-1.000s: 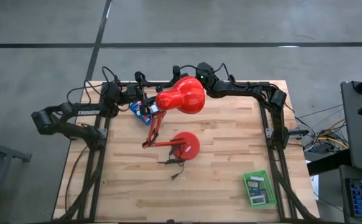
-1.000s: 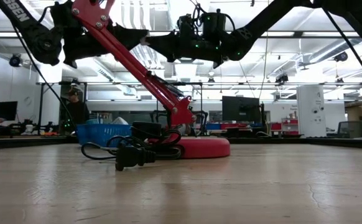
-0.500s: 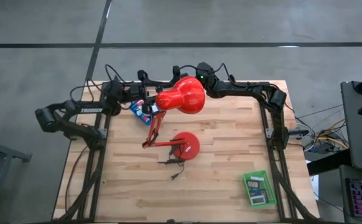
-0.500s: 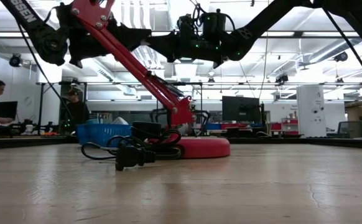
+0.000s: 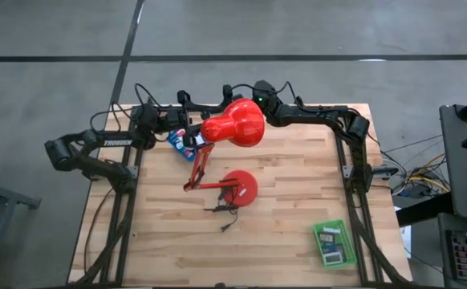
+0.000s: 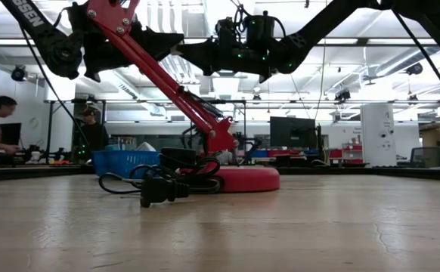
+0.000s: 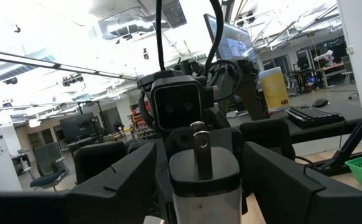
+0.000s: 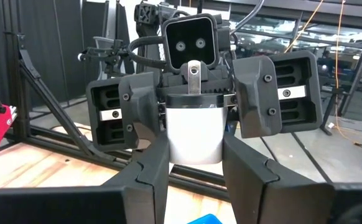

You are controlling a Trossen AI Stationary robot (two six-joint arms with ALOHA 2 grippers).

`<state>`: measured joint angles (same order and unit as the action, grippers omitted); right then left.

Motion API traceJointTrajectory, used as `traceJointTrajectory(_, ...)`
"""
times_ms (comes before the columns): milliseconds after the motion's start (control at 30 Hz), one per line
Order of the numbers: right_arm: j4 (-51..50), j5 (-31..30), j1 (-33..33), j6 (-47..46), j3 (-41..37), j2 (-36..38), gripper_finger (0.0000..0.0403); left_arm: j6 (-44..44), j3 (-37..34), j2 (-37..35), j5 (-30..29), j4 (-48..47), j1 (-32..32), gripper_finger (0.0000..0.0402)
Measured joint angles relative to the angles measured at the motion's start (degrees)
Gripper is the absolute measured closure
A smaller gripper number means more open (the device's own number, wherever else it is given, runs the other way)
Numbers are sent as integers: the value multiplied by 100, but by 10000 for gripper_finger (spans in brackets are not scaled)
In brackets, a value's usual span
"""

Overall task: Pick & Place Office items
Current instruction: Put the white black charger adapter into the blue bin

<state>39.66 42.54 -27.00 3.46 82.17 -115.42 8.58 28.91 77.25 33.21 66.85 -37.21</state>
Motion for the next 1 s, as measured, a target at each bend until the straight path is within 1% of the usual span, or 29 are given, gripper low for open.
traceJointTrajectory(100,2,0,0,13,0,0,294,0,0,-1,-5,0,0,160)
traceJointTrajectory(167,2,0,0,13,0,0,294,0,0,-2,-16,0,0,172)
traceJointTrajectory(233,2,0,0,13,0,0,294,0,0,-2,-17,0,-2,193)
traceJointTrajectory(400,19,4,-4,39,1,0,294,39,0,-2,-19,-4,-2,268)
traceJointTrajectory(633,20,66,-7,59,2,0,294,204,0,-2,-22,-17,0,269)
traceJointTrajectory(733,21,87,-8,63,4,0,294,300,0,-2,-113,-17,0,269)
traceJointTrajectory(1000,13,118,-9,54,4,0,294,321,1,-4,-149,-60,0,269)
